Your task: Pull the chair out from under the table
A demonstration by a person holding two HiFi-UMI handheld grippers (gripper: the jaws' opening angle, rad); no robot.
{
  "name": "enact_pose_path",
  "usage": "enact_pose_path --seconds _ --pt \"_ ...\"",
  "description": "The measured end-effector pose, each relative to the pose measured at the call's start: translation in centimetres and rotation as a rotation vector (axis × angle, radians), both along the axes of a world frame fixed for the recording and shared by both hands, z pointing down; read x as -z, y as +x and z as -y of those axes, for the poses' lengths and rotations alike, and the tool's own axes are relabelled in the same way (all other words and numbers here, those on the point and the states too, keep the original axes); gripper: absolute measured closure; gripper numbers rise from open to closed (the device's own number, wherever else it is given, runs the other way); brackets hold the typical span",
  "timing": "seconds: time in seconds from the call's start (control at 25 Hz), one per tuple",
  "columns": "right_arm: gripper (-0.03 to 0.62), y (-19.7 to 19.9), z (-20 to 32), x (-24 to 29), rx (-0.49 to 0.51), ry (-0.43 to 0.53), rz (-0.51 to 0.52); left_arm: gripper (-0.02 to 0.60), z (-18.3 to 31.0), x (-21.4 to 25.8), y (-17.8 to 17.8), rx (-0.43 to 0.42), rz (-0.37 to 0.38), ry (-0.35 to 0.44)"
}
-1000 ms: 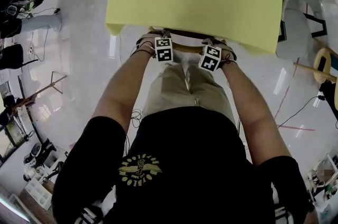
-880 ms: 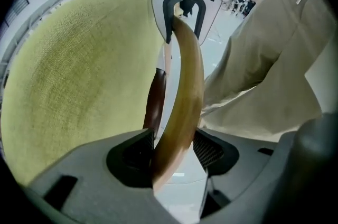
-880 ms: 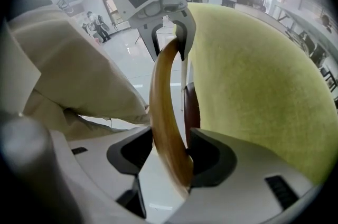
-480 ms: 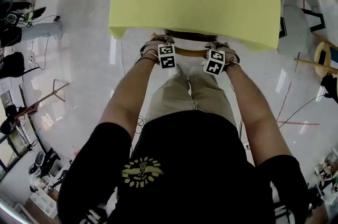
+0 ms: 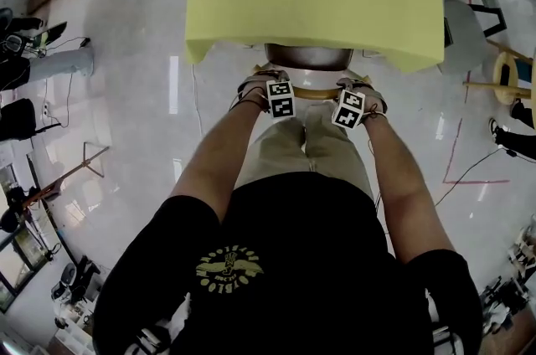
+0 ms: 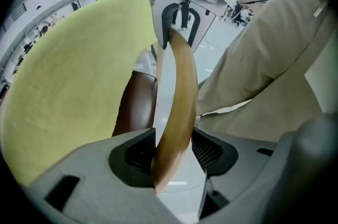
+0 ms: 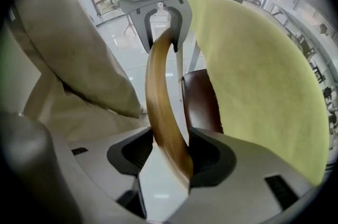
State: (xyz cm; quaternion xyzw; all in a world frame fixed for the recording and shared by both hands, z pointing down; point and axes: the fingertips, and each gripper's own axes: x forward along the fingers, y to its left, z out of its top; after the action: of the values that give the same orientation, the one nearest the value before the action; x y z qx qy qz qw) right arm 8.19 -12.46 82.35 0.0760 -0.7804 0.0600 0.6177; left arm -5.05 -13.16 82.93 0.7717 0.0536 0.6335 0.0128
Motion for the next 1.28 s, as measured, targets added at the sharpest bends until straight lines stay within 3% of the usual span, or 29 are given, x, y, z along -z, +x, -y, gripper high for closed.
enact_pose_path --seconds 0.72,1.28 --pt "0.382 -2.4 -5.8 -0.2 -0.129 -0.041 -0.027 0.377 -5.2 -0.1 -2.5 -0.075 -0.016 -0.025" --pt "0.379 -1.6 -10.1 -0.1 -0.095 -0.113 -0.009 0.383 -10.5 -0.1 -1.8 -0.036 0.011 -0.046"
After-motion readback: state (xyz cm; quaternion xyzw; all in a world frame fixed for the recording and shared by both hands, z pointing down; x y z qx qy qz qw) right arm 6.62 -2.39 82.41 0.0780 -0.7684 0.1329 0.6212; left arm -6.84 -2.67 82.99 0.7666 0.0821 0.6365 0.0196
